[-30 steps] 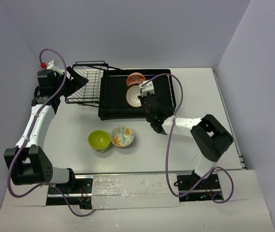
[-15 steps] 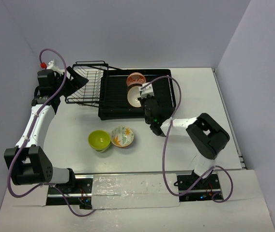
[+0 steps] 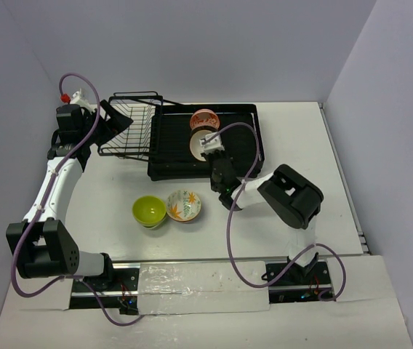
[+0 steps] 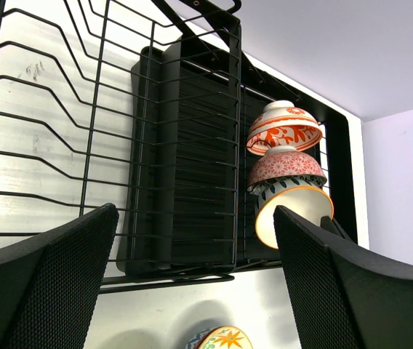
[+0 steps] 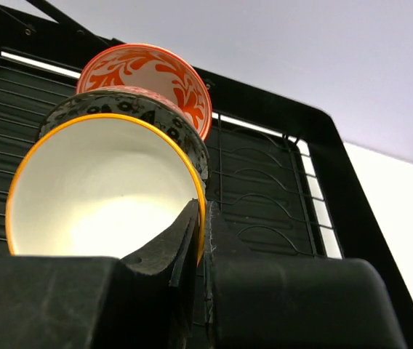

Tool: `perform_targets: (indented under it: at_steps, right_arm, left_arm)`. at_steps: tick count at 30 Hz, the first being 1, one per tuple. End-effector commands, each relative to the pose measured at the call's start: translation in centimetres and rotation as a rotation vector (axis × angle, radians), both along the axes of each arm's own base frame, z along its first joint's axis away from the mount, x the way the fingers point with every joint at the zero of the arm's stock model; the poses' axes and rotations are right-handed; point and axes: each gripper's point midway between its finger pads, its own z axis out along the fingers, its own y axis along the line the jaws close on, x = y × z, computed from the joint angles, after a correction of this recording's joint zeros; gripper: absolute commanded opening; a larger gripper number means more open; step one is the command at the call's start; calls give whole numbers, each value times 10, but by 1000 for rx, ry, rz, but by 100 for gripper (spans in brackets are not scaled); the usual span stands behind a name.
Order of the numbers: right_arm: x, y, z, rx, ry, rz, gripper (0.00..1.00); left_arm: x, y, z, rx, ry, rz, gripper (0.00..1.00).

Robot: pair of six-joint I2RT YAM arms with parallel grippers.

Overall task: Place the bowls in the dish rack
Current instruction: Move the bowl to the center of the board.

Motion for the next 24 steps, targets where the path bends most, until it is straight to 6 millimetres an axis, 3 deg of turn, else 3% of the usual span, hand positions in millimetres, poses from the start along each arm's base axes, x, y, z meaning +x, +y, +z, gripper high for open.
perform_targets:
  at_steps: [1, 2, 4, 5, 9, 14, 24]
  right_arm:
    - [-10, 1, 31, 72, -163, -15, 0]
    - [-13, -2, 42, 76, -215, -29, 0]
    - [-17, -2, 37, 45, -240, -28, 0]
    - [-21, -3, 47, 43, -293, -30, 0]
    - [-22, 4, 36, -3, -287, -20, 0]
    - [-27, 4, 36, 8, -282, -12, 0]
    - [-29, -6, 59, -9, -314, -51, 0]
  left_arm:
    - [0, -2, 18, -5, -54, -12, 93]
    - [0, -2, 18, -5, -54, -10, 93]
    - [-1, -2, 20, -7, -58, -12, 93]
    - [-1, -2, 20, -8, -58, -14, 93]
    - [-1, -3, 21, -9, -60, -15, 93]
    - [-2, -4, 21, -15, -60, -21, 93]
    - [-4, -4, 26, -17, -74, -21, 93]
